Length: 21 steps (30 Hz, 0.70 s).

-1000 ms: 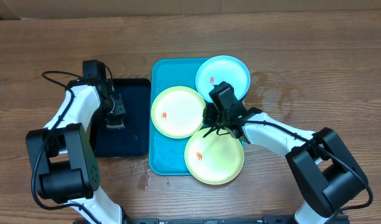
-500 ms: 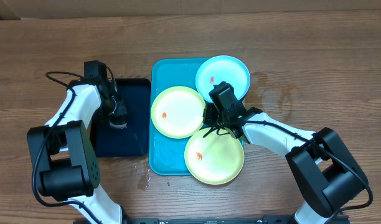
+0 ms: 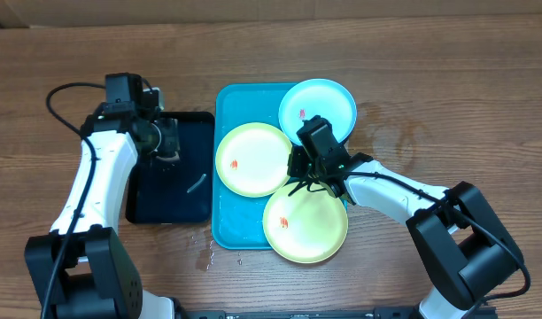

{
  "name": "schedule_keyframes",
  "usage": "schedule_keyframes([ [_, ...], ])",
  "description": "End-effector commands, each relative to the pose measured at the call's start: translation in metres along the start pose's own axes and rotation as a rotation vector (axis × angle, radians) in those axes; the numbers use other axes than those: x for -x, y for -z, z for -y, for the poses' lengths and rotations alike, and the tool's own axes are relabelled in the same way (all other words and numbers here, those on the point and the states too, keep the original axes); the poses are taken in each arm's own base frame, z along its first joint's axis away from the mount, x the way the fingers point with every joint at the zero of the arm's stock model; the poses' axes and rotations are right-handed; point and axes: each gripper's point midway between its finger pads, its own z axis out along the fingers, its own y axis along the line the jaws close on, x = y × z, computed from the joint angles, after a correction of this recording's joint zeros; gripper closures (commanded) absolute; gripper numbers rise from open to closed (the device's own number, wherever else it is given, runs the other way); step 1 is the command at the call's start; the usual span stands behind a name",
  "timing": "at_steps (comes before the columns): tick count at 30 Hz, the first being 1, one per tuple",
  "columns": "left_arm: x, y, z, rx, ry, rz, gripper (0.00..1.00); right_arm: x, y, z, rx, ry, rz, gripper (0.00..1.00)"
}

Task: Clean dirty plates on tray and stack at the side
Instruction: 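Lower left gripper onto the green sponge and grasp it, then lift the sponge with left gripper and move it over the left yellow plate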

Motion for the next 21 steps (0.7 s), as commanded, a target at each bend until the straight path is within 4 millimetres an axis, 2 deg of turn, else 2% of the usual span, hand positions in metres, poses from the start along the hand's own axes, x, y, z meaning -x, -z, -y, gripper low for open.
schedule_keyframes([
  [1, 0.010, 0.008, 0.013, -0.022, -0.089, 0.037, 0.96, 0.000, 0.000, 0.000, -0.005, 0.002, 0.006, 0.94],
  [3, 0.010, 0.008, 0.016, -0.018, -0.102, 0.040, 0.96, 0.000, 0.000, -0.001, -0.002, 0.002, 0.004, 0.87],
  [5, 0.009, 0.008, 0.022, -0.023, -0.123, 0.040, 0.96, 0.000, 0.000, -0.001, -0.002, 0.002, 0.004, 0.73],
  [7, 0.008, 0.008, 0.028, -0.029, -0.154, 0.038, 0.96, 0.000, 0.000, -0.001, -0.002, 0.003, 0.005, 0.69],
  [8, 0.007, 0.007, 0.031, -0.029, -0.165, 0.036, 0.96, 0.000, 0.000, -0.001, -0.002, 0.003, 0.005, 0.73],
  [10, 0.006, 0.007, 0.036, -0.030, -0.177, 0.033, 0.96, 0.000, 0.000, -0.001, -0.002, 0.003, 0.005, 0.91],
  [11, 0.005, 0.007, 0.038, -0.032, -0.183, 0.031, 0.96, 0.000, 0.000, -0.001, -0.002, 0.002, 0.005, 0.96],
  [16, 0.003, 0.007, 0.041, -0.035, -0.214, 0.026, 0.96, -0.001, 0.000, -0.001, 0.002, 0.002, 0.001, 0.96],
  [19, 0.006, 0.008, 0.042, -0.036, -0.214, 0.036, 0.96, 0.000, 0.000, -0.003, 0.012, 0.003, 0.003, 0.86],
  [21, 0.008, 0.009, 0.045, -0.045, -0.215, 0.040, 0.96, 0.000, 0.000, -0.003, 0.012, 0.003, 0.003, 0.87],
])
